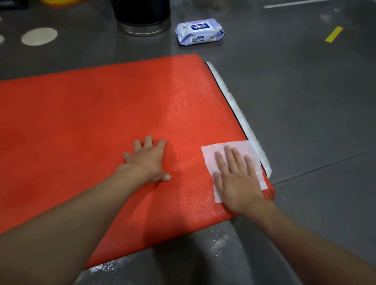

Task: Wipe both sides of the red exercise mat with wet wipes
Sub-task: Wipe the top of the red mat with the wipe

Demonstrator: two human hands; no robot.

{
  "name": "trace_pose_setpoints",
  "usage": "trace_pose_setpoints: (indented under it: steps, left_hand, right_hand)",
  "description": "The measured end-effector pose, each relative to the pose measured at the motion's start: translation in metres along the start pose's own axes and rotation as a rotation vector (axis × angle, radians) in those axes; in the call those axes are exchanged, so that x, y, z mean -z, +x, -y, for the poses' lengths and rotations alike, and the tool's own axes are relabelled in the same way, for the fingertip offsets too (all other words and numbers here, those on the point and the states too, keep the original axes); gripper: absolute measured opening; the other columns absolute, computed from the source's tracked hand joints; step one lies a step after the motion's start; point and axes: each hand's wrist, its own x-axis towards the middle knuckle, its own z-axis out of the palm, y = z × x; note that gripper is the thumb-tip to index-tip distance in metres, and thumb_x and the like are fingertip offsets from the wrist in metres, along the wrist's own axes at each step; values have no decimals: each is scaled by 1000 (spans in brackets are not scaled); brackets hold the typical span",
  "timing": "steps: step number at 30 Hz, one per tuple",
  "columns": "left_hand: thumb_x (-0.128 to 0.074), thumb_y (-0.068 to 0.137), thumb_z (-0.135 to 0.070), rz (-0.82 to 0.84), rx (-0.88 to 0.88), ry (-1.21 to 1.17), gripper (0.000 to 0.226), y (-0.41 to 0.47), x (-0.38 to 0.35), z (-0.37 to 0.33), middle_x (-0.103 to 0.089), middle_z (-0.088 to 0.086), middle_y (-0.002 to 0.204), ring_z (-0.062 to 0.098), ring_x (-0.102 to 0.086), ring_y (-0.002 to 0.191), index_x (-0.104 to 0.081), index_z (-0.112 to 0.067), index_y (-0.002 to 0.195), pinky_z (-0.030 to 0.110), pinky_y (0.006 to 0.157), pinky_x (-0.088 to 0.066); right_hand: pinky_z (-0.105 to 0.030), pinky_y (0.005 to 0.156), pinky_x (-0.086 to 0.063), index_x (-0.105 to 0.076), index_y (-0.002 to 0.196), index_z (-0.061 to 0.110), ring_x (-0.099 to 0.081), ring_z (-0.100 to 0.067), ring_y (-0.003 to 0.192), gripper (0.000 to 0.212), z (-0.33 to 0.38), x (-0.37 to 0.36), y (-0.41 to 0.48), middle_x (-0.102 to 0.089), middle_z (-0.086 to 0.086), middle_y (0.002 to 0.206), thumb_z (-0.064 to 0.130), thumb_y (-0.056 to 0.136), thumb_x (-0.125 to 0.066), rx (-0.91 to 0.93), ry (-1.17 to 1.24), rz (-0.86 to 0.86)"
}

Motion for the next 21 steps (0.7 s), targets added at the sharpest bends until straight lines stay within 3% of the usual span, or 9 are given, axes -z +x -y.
trace_pose_setpoints:
  steps: [1,3,6,10,12,14,16,19,21]
  left_hand:
    - [-83,69,-51,-9,5,0,109,1,-1,-1,-14,6,154,37,-16,142,-14,-34,152,62,104,-31]
    - [-84,69,-47,-4,17,-27,111,2,-3,-3,-6,9,157,38,-7,146,-11,-34,152,65,106,-26]
    - [-83,71,-45,31,29,-53,113,3,-3,-1,6,10,162,38,3,149,-6,-35,153,67,108,-20]
    - [-85,67,-49,34,19,0,114,5,1,-1,-7,11,159,40,-8,147,-10,-35,151,65,105,-28]
    - [-88,63,-49,46,24,-1,113,6,5,-3,-16,9,154,40,-15,144,-15,-35,149,64,103,-32]
    - [-89,59,-50,60,30,-42,108,9,12,-3,-24,6,147,39,-21,140,-24,-36,144,61,99,-34]
    - [-87,61,-52,51,43,-105,97,13,19,1,-29,2,140,37,-26,135,-32,-39,139,57,97,-37]
    - [-86,60,-57,-7,55,-75,103,19,20,5,-29,1,139,35,-27,133,-28,-39,143,56,97,-37]
    - [-85,61,-57,-25,61,-16,112,22,17,2,-24,5,143,35,-24,136,-20,-34,149,58,100,-34]
  right_hand:
    - [-49,121,7,-15,158,15,1,-29,152,72,16,-3,-4,-4,-14,164,48,94,-5,-4,15,-8]
    - [-52,117,-10,-34,152,12,-18,-33,149,65,38,-9,-18,-24,-18,160,46,98,-22,188,10,27]
    - [-47,118,-8,-26,156,22,-13,-25,151,64,13,-3,-3,-17,-9,163,51,100,-17,448,-94,55]
    - [-45,121,13,2,158,22,16,-22,151,74,2,7,31,12,-7,165,50,90,9,26,16,38]
    - [-50,121,9,-5,158,15,10,-29,151,74,27,0,24,6,-14,164,48,93,3,52,16,29]
    - [-50,118,-3,-23,156,14,-7,-32,151,68,37,-2,13,-12,-16,163,48,99,-11,258,3,47]
    - [-47,119,-2,-23,157,21,-6,-25,152,64,18,1,27,-10,-9,164,49,101,-13,409,-34,50]
    - [-44,122,10,-4,158,27,12,-18,152,66,5,9,57,7,-2,166,49,96,1,155,32,19]
    - [-48,121,10,-5,158,21,10,-23,152,66,32,3,58,6,-8,165,45,97,-3,-14,38,-2]
